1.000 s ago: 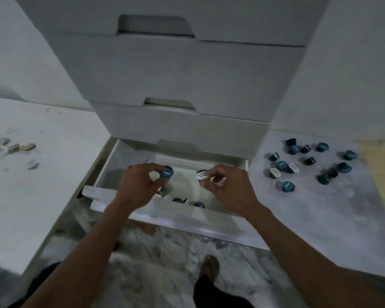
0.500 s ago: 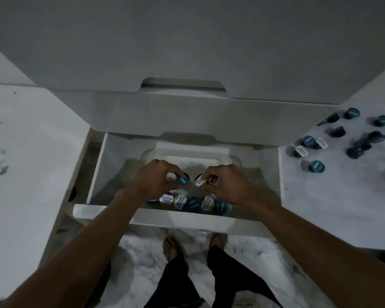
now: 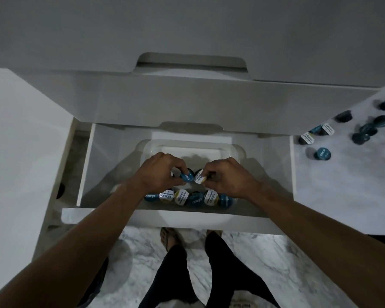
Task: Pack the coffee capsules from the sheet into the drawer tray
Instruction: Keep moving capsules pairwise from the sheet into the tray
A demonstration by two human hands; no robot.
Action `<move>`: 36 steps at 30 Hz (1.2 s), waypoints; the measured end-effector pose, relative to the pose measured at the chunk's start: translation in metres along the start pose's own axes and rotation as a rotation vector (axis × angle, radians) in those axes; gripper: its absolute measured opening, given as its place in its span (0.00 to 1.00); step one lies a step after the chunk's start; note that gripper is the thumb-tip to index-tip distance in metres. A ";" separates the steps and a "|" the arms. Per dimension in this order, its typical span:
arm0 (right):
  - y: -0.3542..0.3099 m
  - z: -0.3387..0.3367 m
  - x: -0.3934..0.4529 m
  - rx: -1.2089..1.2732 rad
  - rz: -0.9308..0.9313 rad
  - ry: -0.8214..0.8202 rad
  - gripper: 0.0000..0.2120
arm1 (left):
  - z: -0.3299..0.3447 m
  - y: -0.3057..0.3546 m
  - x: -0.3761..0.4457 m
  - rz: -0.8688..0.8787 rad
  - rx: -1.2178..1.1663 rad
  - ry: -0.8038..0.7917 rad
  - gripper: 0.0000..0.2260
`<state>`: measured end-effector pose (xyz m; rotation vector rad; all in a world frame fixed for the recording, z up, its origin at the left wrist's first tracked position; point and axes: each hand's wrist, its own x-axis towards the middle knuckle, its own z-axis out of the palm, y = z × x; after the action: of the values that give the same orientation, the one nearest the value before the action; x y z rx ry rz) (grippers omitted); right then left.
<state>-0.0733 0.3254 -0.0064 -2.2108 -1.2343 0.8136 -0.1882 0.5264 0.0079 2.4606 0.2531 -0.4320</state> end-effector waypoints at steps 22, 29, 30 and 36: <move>-0.001 -0.001 0.003 0.077 0.039 -0.070 0.12 | 0.002 -0.005 -0.001 -0.035 -0.081 -0.024 0.05; -0.004 -0.002 0.000 0.082 0.066 -0.083 0.12 | -0.003 -0.004 -0.006 -0.041 -0.101 0.029 0.07; -0.006 -0.004 -0.001 0.084 0.072 -0.071 0.12 | -0.004 -0.004 -0.008 -0.048 -0.117 0.038 0.07; -0.027 -0.022 -0.018 0.177 0.153 0.120 0.14 | -0.021 0.001 -0.022 0.002 -0.133 0.118 0.10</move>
<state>-0.0814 0.3206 0.0314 -2.1937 -0.9098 0.8021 -0.2030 0.5371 0.0323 2.3583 0.3183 -0.2607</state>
